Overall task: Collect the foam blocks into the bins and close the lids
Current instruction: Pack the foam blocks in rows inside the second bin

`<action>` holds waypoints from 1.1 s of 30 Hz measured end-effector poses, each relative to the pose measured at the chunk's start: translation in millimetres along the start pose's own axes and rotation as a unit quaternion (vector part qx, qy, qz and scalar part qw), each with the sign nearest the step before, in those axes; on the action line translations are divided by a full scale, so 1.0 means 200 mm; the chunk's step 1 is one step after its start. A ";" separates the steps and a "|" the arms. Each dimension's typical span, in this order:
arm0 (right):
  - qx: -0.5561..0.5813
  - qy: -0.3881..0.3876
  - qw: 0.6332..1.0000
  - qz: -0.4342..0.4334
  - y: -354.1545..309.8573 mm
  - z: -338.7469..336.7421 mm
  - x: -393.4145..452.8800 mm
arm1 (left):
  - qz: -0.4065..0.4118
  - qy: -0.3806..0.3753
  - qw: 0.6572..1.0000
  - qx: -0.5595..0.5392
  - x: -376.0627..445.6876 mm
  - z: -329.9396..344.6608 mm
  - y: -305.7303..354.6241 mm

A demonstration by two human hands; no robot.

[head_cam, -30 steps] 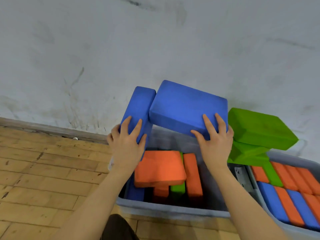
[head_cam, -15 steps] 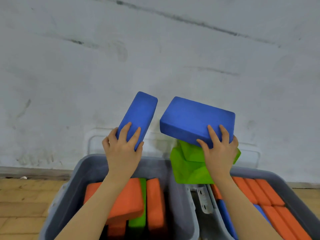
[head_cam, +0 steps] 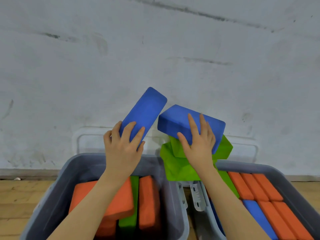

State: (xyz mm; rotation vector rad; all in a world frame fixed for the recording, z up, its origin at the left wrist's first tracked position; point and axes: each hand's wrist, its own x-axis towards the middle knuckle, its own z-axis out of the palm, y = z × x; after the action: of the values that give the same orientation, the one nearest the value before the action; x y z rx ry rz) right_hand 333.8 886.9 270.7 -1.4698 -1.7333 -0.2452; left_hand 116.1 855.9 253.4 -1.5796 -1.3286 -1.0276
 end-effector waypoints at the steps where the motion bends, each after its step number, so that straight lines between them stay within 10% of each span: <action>1: 0.055 -0.002 0.998 -0.011 -0.07 -0.01 0.02 | 0.012 0.007 1.000 -0.005 0.00 -0.02 -0.01; 11: 0.269 -0.099 0.958 -0.007 -0.47 -0.06 0.22 | 0.070 0.036 0.994 -0.080 0.05 -0.15 -0.24; 33: 0.270 0.164 0.944 0.098 0.15 -0.32 0.25 | 0.145 -0.007 0.980 -0.136 0.55 0.14 0.32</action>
State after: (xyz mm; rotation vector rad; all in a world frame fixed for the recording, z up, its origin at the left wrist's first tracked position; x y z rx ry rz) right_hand 390.7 892.7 336.1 -1.1068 -1.2429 0.0875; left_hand 193.7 911.1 342.9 -1.9206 -0.9569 -1.0463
